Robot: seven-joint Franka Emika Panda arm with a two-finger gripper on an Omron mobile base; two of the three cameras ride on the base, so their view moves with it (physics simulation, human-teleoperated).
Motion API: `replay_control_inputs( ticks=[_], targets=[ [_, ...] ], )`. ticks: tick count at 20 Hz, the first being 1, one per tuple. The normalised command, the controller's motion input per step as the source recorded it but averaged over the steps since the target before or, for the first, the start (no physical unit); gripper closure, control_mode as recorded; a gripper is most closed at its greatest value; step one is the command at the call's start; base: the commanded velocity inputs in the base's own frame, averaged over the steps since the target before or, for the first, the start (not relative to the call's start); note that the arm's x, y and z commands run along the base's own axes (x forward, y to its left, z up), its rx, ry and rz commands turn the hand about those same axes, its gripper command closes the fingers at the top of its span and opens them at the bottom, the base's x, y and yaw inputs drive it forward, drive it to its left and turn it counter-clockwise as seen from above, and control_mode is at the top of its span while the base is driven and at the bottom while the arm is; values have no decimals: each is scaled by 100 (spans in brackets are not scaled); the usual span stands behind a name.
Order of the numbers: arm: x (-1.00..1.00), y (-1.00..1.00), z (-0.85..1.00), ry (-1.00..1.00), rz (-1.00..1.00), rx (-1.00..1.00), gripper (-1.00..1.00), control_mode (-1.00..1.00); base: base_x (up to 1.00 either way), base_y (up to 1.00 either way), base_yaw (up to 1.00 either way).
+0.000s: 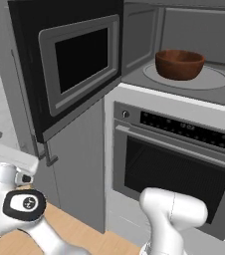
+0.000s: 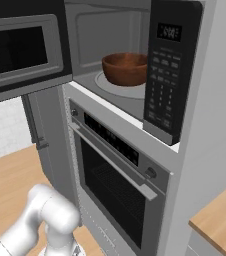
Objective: Pick the carrot from the sink and place it in the bowl. Then pick the bowl and place it in the microwave. Then close the microwave door and press the start button.
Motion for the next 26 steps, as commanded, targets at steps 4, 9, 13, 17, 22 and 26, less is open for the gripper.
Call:
replay_control_inputs(
  ticks=[4,9,13,17,22,26],
  targets=[
    [44,24,-31,-15,-17,11,-100,-100,0,0,0],
    [36,-16,-9,-20,-8,4,-100,-100,0,0,0],
    [51,-6,-17,-32,0,2,-100,-100,0,0,0],
    [41,-42,-1,-24,0,8,-100,-100,0,0,0],
    [21,-62,15,-7,0,13,-100,-100,0,0,0],
    [35,-75,6,-3,0,15,-100,-100,0,0,0]
  ],
)
